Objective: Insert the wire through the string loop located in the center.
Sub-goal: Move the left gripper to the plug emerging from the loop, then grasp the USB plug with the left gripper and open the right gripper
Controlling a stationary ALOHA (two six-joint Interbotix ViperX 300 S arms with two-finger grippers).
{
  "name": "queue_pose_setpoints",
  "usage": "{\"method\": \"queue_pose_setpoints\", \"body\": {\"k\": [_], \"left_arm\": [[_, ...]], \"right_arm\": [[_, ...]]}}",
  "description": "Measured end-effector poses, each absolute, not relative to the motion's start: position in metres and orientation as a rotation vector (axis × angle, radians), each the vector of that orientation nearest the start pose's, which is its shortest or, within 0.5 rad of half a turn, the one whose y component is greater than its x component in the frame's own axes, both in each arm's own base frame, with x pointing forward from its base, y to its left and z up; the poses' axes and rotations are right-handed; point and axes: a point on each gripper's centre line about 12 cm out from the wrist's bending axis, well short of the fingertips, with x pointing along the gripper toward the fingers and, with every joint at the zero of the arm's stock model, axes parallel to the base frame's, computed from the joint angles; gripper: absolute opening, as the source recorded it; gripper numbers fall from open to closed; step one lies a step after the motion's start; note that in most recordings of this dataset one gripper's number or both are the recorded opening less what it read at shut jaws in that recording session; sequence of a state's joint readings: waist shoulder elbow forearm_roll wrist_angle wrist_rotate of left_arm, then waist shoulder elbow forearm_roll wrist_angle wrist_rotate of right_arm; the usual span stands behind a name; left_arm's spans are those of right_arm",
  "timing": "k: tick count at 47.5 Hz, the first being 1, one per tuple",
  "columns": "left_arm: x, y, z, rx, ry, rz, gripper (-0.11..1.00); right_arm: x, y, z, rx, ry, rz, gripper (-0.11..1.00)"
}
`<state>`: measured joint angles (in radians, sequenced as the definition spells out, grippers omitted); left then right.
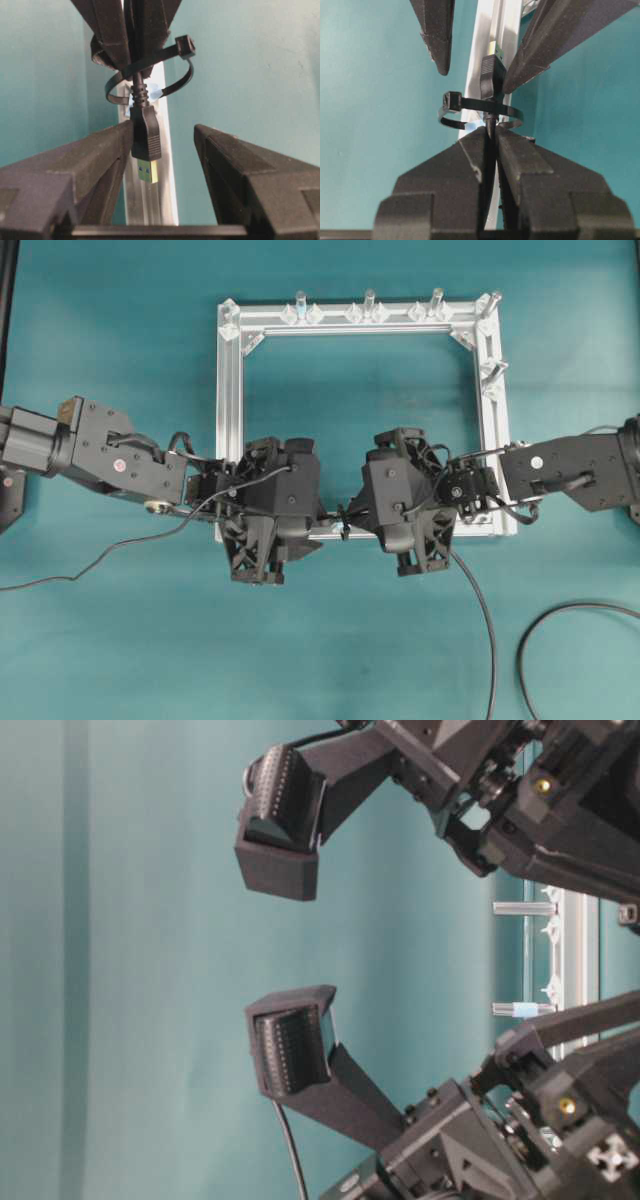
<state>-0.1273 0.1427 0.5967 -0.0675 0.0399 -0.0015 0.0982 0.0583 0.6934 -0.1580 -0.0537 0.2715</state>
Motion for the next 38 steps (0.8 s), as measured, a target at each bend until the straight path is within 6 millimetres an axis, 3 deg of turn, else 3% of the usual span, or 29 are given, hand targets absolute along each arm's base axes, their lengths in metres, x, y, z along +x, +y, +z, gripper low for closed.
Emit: {"method": "queue_pose_setpoints", "body": {"k": [12,26,31,38], "left_arm": [[0.397,-0.050,0.123,-0.018,0.808,-0.092,0.62],[0.401,-0.034,0.124,-0.032,0.803,-0.054,0.60],[0.403,-0.033,0.126,-0.032,0.793,-0.052,0.50],[0.403,-0.033,0.126,-0.031,0.795,-0.053,0.19]], "right_arm": [[0.386,0.038,0.144,0.080,0.698,0.061,0.07],[0.386,0.038,0.143,0.079,0.698,0.061,0.07],[0.385,0.038,0.143,0.080,0.700,0.061,0.07],[0.386,0.037,0.144,0.082,0.698,0.056,0.07]]}}
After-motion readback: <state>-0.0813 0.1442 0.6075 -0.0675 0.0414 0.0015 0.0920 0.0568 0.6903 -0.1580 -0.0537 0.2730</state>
